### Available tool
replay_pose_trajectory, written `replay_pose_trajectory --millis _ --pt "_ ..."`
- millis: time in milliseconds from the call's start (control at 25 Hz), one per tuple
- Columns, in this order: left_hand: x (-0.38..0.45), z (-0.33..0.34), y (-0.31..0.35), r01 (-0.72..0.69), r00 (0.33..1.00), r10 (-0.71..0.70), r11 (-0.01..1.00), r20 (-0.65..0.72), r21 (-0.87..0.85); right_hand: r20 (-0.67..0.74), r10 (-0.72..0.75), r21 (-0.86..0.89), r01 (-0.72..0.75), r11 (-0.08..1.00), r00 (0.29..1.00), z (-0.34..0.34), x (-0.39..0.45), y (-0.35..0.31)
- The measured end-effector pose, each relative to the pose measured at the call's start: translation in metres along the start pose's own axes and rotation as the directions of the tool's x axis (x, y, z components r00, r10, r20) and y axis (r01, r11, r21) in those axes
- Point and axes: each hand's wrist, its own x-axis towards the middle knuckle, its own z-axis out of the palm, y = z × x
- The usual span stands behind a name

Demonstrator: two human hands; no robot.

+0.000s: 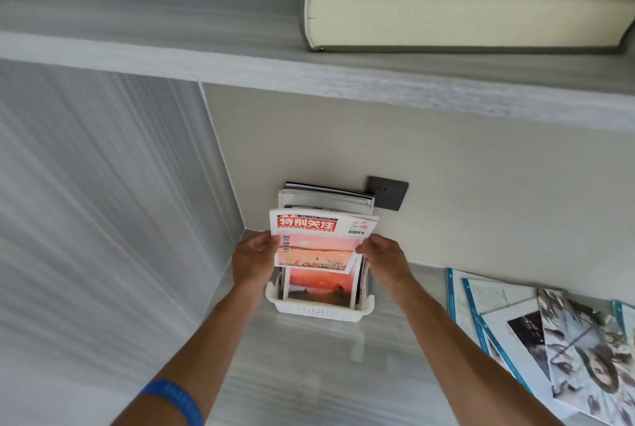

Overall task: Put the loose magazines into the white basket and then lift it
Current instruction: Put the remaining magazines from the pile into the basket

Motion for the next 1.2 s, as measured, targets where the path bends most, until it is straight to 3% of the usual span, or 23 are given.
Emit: replay_pose_trajectory --millis 80,160,400,480,560,680,800,1000,1200 --pt "0.007 0.006 -0.009 0.027 0.999 -0.029 0.998 0.044 0.052 0.105 0.061 -0.025 -0.058 0.998 0.993 0.005 0.004 0.008" --pt "0.012 0.011 -0.014 0.013 0.997 -0.017 0.998 0.075 0.061 0.125 0.084 -0.030 -0.081 0.996 0.989 0.006 0.007 0.016" --pt "0.013 0.025 -0.017 -0.068 0.994 0.053 0.984 0.092 0.166 -0.071 0.042 -0.144 -0.052 0.988 0.997 0.000 0.017 0.014" --pt "0.015 0.028 -0.022 -0.087 0.991 0.056 0.961 0.122 0.264 0.012 0.081 -0.176 -0.078 0.981 0.997 0.002 0.020 0.017" --pt "0.017 0.030 -0.024 -0.029 0.985 -0.033 0.939 0.172 0.342 0.165 0.135 -0.197 -0.102 0.975 0.977 0.004 0.023 0.024" --pt "0.022 0.027 -0.026 0.180 0.920 -0.236 0.964 0.313 0.197 0.304 0.165 -0.129 -0.131 0.983 0.938 0.011 0.026 0.030" --pt "0.018 0.026 -0.024 0.245 0.859 -0.296 0.954 0.417 0.172 0.246 0.125 -0.039 -0.119 0.992 0.961 0.012 0.021 0.035" --pt "-0.033 0.053 -0.035 0.165 0.890 -0.225 0.970 0.397 0.180 0.161 0.177 -0.085 -0.164 0.983 0.971 -0.017 -0.020 0.082" --pt "-0.135 0.151 -0.058 0.079 0.758 -0.228 0.962 0.611 0.261 0.127 0.402 -0.166 -0.380 0.910 0.907 -0.096 -0.101 0.187"
